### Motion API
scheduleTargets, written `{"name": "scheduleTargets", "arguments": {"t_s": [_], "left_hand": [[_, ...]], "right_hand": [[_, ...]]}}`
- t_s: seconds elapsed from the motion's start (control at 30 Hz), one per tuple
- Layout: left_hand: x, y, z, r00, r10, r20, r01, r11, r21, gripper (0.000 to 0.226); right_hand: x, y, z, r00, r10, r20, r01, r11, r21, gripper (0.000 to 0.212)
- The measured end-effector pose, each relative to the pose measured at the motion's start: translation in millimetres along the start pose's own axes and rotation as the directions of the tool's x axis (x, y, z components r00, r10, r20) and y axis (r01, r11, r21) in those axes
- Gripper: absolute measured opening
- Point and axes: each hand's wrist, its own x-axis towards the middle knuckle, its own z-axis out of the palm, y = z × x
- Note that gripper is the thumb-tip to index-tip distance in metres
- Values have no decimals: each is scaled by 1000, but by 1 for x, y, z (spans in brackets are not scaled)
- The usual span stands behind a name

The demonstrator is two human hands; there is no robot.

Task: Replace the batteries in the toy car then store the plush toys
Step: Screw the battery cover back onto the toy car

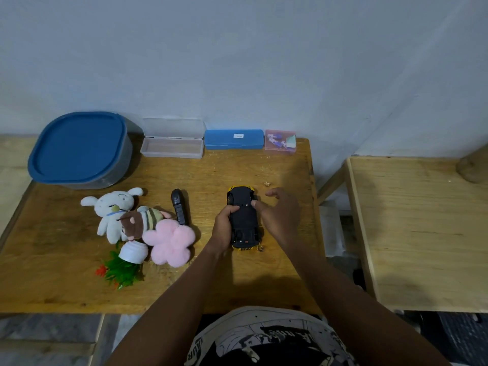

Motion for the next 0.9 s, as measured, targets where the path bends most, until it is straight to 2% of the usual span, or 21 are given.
{"name": "scheduleTargets", "arguments": {"t_s": [0.07, 0.13, 0.23, 0.3, 0.37, 0.47, 0.57, 0.63, 0.8, 0.9], "left_hand": [[2, 1, -3, 1000, -1, -7, 1, 1000, -5, 30], [-9, 4, 6, 1000, 13, 15, -14, 999, 29, 27], [-6, 8, 2, 1000, 11, 25, -13, 998, 54, 29], [-4, 7, -2, 1000, 3, 11, -4, 998, 69, 32], [-4, 6, -5, 1000, -5, 9, 4, 997, 77, 37], [-2, 7, -7, 1000, -10, 16, 9, 996, 83, 41], [-2, 10, -9, 1000, -9, 17, 8, 998, 66, 39], [-3, 14, -11, 1000, 6, -5, -6, 998, 67, 38], [-6, 30, -15, 995, 73, -65, -68, 995, 76, 43], [-6, 38, -17, 992, 99, -72, -93, 992, 88, 58]], "right_hand": [[0, 5, -4, 1000, -18, -26, 13, 988, -152, 26], [-11, 17, -21, 998, 7, -64, -22, 972, -234, 25], [-14, 23, -24, 999, 13, -29, -23, 931, -365, 39], [-18, 27, -29, 1000, 16, 1, -14, 926, -377, 47], [-20, 31, -31, 999, -9, 45, 24, 941, -337, 49], [-20, 30, -30, 997, -2, 74, 14, 986, -164, 44], [-24, 10, -30, 997, 69, 22, -71, 994, 84, 32], [-24, -8, -31, 1000, 2, -12, 1, 980, 200, 18], [-21, -37, -31, 941, -299, 160, 284, 952, 112, 19], [-25, -46, -32, 896, -410, 171, 408, 912, 49, 20]]}}
